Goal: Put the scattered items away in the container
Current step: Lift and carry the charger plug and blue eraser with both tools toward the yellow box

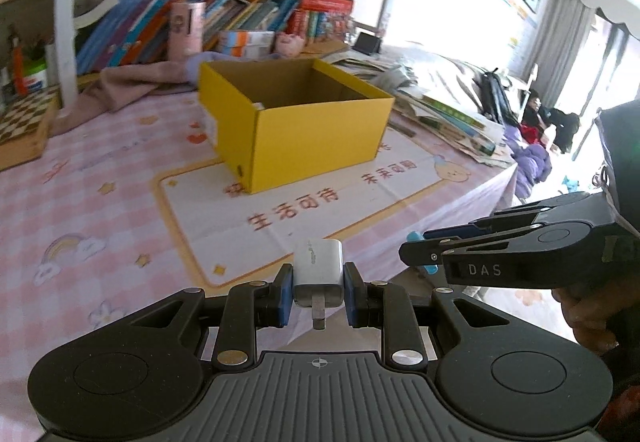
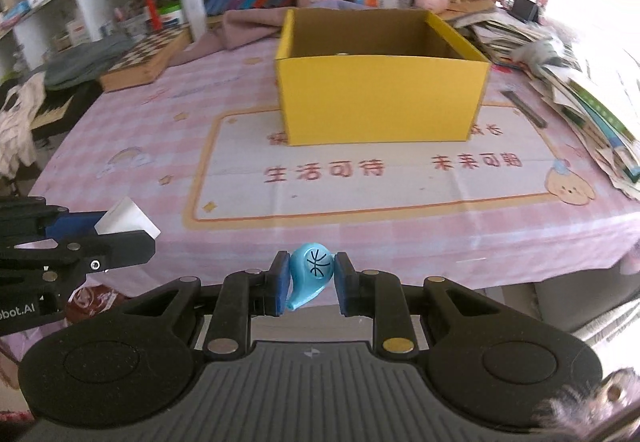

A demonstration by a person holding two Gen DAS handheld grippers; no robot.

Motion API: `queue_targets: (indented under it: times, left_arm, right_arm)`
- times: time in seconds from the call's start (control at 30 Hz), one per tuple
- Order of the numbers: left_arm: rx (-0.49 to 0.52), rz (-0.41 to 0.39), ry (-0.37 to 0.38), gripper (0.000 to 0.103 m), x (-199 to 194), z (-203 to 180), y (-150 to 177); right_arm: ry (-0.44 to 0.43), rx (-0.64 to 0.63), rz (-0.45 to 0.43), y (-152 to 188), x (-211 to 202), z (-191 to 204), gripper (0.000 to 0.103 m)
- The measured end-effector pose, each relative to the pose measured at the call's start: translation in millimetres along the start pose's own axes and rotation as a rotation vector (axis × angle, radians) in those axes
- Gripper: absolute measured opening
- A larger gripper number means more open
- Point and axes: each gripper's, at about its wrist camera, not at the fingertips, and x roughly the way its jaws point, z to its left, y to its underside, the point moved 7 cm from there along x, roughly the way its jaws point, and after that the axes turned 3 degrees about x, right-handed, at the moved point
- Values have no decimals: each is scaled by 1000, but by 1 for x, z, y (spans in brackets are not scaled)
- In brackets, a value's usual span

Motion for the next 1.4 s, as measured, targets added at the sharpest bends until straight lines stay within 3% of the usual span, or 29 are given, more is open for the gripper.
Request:
queue_targets:
  times: [1.0, 1.2, 1.4]
  left_arm:
    - [94, 54, 74, 24, 84, -32, -54]
    - [92, 23, 70, 24, 103, -37, -77]
    - [62, -65, 33, 24, 118, -31, -119]
  right_arm:
    - [32, 60, 3, -43, 34, -77, 22]
    - [27, 25, -24, -69, 44, -94, 22]
    - [23, -29, -89, -114, 53, -113, 22]
